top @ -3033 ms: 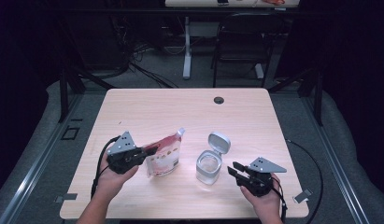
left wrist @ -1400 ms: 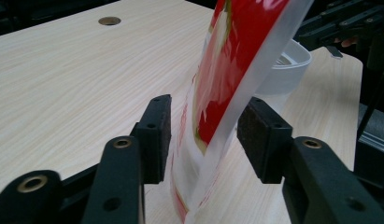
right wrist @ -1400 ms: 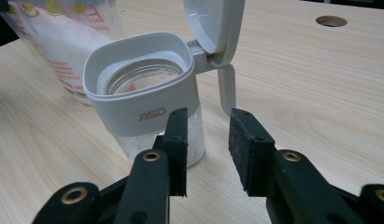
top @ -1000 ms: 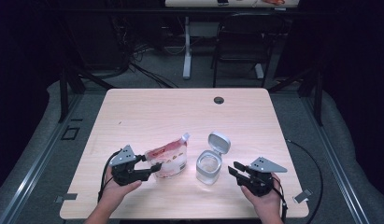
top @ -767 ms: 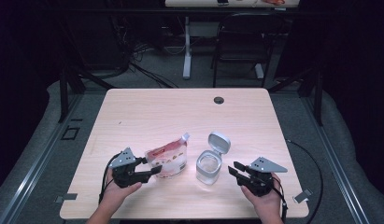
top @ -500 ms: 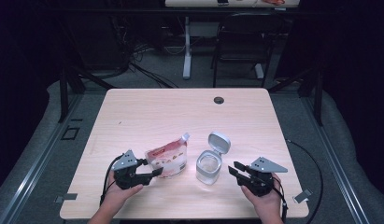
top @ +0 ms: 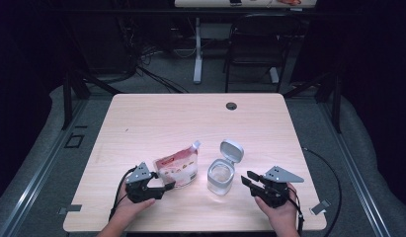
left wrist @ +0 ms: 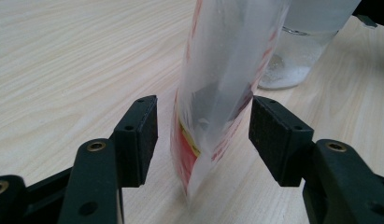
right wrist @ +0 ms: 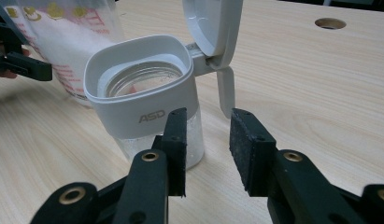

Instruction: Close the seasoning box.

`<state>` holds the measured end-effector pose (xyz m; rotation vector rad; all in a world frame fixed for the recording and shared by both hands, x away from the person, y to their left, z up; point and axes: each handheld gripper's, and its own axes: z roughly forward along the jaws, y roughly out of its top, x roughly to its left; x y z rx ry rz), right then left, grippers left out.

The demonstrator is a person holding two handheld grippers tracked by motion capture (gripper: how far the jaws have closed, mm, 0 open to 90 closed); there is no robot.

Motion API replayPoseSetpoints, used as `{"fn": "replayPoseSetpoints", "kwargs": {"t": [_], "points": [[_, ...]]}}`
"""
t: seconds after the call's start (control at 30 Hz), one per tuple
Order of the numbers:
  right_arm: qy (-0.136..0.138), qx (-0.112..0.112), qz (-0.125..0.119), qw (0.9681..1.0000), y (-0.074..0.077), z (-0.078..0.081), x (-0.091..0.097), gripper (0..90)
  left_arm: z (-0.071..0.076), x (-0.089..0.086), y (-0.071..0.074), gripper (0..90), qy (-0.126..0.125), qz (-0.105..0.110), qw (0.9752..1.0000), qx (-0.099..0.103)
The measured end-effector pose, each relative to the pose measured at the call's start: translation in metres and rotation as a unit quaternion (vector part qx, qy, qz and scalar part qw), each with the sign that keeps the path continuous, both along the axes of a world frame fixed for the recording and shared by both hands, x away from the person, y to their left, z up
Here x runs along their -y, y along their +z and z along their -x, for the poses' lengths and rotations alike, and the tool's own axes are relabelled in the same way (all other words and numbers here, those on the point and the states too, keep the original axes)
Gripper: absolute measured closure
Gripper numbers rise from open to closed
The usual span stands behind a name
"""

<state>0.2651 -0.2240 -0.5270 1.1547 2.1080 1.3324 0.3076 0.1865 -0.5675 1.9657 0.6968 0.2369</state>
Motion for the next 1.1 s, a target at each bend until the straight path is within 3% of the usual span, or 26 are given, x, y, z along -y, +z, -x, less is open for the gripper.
{"fn": "replayPoseSetpoints", "kwargs": {"t": [0.1, 0.27, 0.7, 0.87, 1.1], "points": [[-0.001, 0.0, -0.001, 1.0, 0.0, -0.0001, 0.0, 67.6, -0.0008, 0.0014, -0.0029, 42.5, -0.002, -0.008, 1.0, -0.003], [0.0, 0.001, -0.003, 1.0, 0.0003, 0.0, -0.0002, 67.5, -0.0014, 0.0026, -0.0051, 43.8, -0.004, -0.001, 1.0, -0.005], [0.005, 0.002, -0.002, 1.0, 0.0001, 0.0001, -0.0025, 67.1, -0.0012, 0.0032, -0.0018, 57.6, -0.015, -0.013, 0.9998, 0.003], [0.004, 0.001, -0.001, 1.0, 0.0, 0.0002, -0.0029, 67.1, -0.0017, 0.0026, -0.0032, 57.6, -0.017, -0.008, 0.9998, 0.007], [0.006, 0.0, -0.003, 1.0, -0.0003, 0.0002, -0.0031, 66.9, -0.0029, 0.0035, -0.0084, 53.8, -0.016, -0.017, 0.9997, -0.011]]}}
